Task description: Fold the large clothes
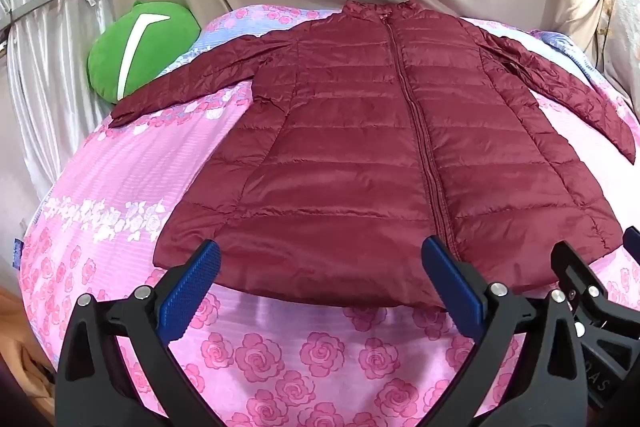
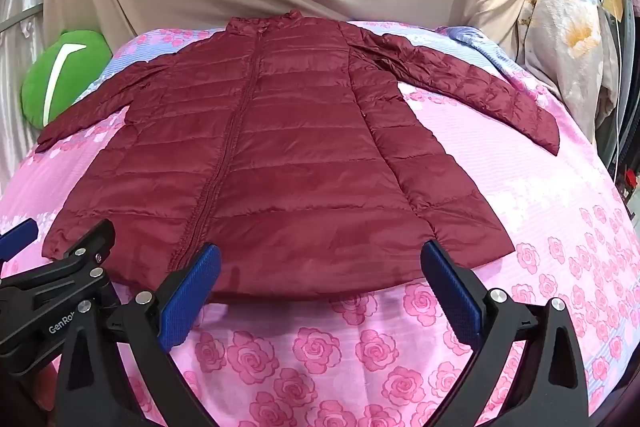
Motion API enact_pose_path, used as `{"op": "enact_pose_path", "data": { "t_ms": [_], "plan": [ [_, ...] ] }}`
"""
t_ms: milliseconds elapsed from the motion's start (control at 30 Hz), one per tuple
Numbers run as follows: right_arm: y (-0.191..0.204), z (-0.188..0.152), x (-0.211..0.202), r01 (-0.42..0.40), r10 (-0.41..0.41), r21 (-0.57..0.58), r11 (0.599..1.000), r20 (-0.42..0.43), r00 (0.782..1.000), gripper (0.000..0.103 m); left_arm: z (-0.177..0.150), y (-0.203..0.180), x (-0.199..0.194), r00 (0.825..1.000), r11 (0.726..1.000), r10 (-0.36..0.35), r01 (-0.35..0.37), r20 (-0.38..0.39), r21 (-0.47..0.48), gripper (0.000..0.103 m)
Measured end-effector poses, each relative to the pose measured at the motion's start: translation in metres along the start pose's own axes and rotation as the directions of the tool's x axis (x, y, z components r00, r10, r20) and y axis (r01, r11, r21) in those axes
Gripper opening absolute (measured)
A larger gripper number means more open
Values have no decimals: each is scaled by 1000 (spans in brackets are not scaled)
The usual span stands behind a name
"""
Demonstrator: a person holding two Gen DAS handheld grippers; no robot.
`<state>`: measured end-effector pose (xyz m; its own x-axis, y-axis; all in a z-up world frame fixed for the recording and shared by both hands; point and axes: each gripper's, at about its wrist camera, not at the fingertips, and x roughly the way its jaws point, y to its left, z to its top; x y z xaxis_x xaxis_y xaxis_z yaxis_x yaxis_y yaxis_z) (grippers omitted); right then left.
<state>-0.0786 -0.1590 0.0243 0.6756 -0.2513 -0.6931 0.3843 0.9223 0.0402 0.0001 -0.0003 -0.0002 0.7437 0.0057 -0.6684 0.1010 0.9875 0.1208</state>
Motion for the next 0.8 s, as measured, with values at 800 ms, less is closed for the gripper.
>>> {"op": "enact_pose_path", "data": {
  "t_ms": [800],
  "plan": [
    [0,0,4,1,-1,2,1000,-4,1000,98,0,0,0,1000,1000,-3,3,-3,-4,97]
  ]
}}
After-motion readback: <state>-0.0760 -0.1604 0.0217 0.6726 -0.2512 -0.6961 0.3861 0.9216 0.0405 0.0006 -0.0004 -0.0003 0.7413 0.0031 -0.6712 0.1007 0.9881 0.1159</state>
